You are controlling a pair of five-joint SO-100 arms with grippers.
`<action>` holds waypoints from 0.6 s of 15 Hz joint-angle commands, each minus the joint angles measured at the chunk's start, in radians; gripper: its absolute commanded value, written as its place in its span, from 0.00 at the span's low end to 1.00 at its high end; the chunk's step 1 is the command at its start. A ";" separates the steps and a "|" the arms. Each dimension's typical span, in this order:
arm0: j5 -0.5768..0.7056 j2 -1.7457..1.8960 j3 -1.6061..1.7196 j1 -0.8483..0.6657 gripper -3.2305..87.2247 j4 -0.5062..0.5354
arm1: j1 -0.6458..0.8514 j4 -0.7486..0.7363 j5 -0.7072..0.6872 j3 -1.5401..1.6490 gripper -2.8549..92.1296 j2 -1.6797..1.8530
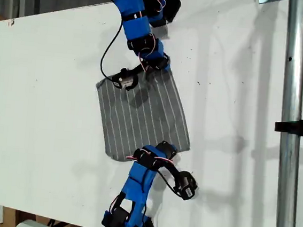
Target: Grasp corners of a towel and fold twice.
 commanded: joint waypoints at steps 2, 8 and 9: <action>0.002 0.057 -0.192 -0.005 0.00 0.124 | -0.008 -0.015 0.009 -0.005 0.03 0.043; 0.066 0.410 -0.216 -0.037 0.00 0.215 | -0.003 -0.015 0.009 -0.005 0.03 0.044; 0.064 0.413 -0.219 -0.026 0.02 0.201 | -0.003 -0.015 0.009 -0.005 0.03 0.044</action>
